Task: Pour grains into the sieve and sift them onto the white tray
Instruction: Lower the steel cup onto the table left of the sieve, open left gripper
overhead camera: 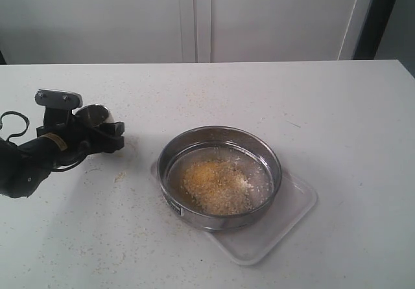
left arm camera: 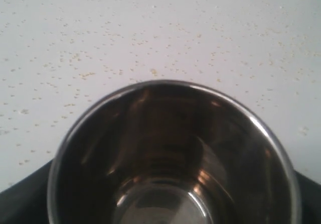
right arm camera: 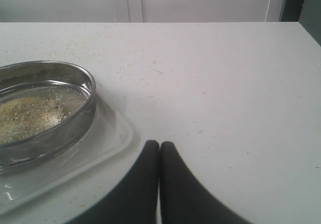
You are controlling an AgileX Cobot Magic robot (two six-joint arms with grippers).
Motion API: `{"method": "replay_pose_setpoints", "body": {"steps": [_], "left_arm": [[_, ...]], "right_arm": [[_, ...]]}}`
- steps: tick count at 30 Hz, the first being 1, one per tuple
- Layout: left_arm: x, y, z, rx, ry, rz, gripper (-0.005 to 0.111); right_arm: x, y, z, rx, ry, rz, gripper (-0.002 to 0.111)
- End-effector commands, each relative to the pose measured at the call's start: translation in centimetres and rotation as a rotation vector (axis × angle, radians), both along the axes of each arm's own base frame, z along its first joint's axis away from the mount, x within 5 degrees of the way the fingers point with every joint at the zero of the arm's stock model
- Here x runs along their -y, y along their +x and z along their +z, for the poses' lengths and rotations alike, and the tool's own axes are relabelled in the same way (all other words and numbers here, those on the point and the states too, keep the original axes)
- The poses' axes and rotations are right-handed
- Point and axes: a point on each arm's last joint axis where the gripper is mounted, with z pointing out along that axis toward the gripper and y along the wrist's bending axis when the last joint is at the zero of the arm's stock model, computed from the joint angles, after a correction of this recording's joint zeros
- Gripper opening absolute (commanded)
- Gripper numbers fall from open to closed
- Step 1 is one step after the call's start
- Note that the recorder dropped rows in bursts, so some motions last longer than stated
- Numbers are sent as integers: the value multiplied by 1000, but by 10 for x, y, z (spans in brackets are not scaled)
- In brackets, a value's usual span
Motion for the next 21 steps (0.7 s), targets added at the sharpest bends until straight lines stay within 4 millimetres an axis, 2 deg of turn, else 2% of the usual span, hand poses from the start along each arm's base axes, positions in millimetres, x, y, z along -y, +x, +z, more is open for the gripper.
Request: {"method": "replay_pose_setpoints", "body": {"steps": [1,3,6,9,14,16,19,21], "left_arm": [[-1,1,-5,-2,0,-1,0],[-1,1,-7,-10,3,-1,1],[-1,0,-8,-21,11,-2,12],[-1,0,-8,-17,22,-8,30],[2,1,-3,38,13,-41,74],[4,1,-1,59,16,-63,88],[5,1,3,89,3,-68,102],[5,1,3,92,2,-69,105]], "right_arm": [[0,0,-1,8,-3,0,0],[0,0,-1,8,-3,0,0],[0,0,-1,8,-3,0,0],[0,0,-1,8,-3,0,0],[0,0,-1,8,-3,0,0],[0,0,-1,8,-3,0,0],[0,0,-1,8,-3,0,0],[0,0,-1,8,-3,0,0]]}}
